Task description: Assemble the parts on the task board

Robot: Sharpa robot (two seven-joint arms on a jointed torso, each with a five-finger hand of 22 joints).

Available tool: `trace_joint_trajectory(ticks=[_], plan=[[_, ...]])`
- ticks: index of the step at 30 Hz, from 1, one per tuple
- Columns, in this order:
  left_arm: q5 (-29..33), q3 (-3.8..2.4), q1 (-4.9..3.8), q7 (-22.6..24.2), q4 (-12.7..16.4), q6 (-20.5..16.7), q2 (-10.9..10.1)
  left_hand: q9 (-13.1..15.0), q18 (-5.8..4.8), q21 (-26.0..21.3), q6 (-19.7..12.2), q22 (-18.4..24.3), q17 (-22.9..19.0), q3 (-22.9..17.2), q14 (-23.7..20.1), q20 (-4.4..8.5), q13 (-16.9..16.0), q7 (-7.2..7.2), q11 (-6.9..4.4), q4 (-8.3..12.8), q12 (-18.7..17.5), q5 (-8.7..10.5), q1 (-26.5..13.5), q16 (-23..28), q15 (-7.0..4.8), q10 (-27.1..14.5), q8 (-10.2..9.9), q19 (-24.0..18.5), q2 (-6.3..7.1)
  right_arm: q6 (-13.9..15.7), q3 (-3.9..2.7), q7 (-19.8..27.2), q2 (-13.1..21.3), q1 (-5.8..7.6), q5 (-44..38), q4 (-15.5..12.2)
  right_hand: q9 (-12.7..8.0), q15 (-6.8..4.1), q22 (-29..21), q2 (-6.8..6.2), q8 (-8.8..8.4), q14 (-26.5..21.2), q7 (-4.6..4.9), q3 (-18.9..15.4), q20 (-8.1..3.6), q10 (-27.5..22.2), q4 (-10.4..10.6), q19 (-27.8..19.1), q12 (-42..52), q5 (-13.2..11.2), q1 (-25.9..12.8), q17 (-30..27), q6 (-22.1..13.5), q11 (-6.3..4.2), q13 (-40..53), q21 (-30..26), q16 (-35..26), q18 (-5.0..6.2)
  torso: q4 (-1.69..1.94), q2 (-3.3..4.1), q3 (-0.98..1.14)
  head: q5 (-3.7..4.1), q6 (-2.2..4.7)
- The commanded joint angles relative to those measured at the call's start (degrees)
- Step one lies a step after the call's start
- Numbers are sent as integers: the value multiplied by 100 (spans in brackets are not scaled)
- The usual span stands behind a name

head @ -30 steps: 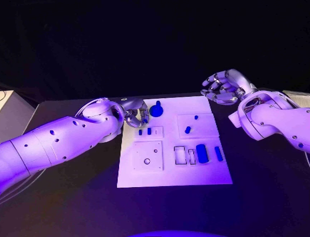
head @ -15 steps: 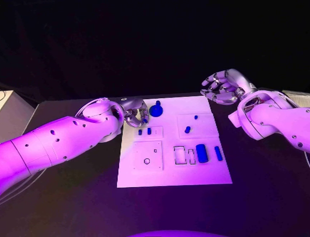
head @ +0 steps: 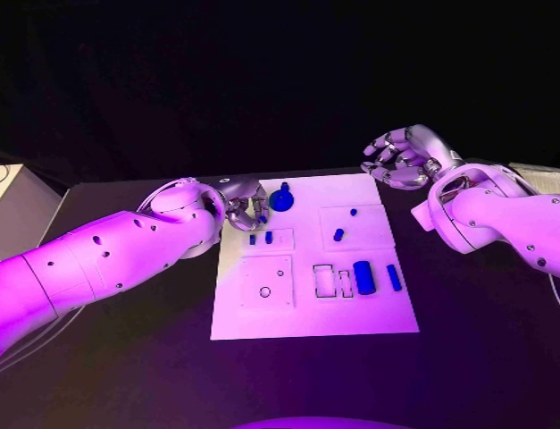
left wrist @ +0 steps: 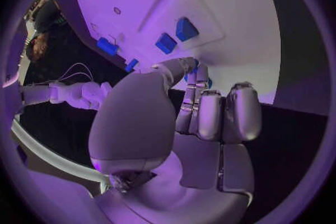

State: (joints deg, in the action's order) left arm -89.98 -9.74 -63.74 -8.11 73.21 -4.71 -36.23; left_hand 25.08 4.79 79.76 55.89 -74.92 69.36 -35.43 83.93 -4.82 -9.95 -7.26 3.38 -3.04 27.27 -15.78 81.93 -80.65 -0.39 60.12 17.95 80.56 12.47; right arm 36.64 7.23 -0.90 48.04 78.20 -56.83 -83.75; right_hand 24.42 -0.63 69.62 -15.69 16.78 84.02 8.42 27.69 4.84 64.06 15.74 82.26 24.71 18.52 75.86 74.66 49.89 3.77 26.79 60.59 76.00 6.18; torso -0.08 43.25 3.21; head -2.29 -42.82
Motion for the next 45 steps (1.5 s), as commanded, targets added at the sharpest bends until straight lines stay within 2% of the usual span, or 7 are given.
trace_joint_trajectory(ticks=[1,19,31,45], plan=[[-43,8,12,-14,4,76,14,6,-100,3,42,-28,-10,-5,74,3,-4,-13,10,43,-20,18,-43,-16,-30,43,11,-10,-22,-12,-2,38,-1,-1,-20,-16,12,-25,0,-18,-17,214,23,21,-12,45,-16,26,-59,38,-31,4,20,1,-42,-14,5,-75,3,-4,2,6,-7],[-25,31,11,-33,-8,372,10,5,-83,-44,57,37,-43,13,59,-2,-5,-16,10,47,-57,45,-75,-3,-27,65,-4,-58,-10,-22,-2,35,4,-1,-22,-17,12,-25,0,-18,-17,214,23,21,-12,45,-16,26,-59,38,-31,4,20,1,-42,-14,5,-75,4,-4,-2,11,-14],[-22,49,11,-37,-10,291,9,-16,-80,-57,3,51,-48,12,46,-10,4,-26,22,57,-141,51,-102,-2,-18,53,-71,-77,-5,-21,-2,38,6,-1,-22,-15,12,-25,0,-18,-17,214,23,21,-12,45,-16,26,-59,38,-31,4,20,1,-42,-14,5,-75,3,-3,-1,9,-17],[-22,49,11,-50,3,149,7,-113,-74,-71,-266,66,-82,-18,20,-47,18,-80,67,102,-368,52,-156,-4,22,37,-342,-103,40,-26,-2,36,12,-1,-22,-14,14,-23,-7,-20,-20,211,25,16,-11,59,-17,20,-88,42,-39,-3,20,2,-64,-32,-4,-72,2,-4,-2,4,-19]])
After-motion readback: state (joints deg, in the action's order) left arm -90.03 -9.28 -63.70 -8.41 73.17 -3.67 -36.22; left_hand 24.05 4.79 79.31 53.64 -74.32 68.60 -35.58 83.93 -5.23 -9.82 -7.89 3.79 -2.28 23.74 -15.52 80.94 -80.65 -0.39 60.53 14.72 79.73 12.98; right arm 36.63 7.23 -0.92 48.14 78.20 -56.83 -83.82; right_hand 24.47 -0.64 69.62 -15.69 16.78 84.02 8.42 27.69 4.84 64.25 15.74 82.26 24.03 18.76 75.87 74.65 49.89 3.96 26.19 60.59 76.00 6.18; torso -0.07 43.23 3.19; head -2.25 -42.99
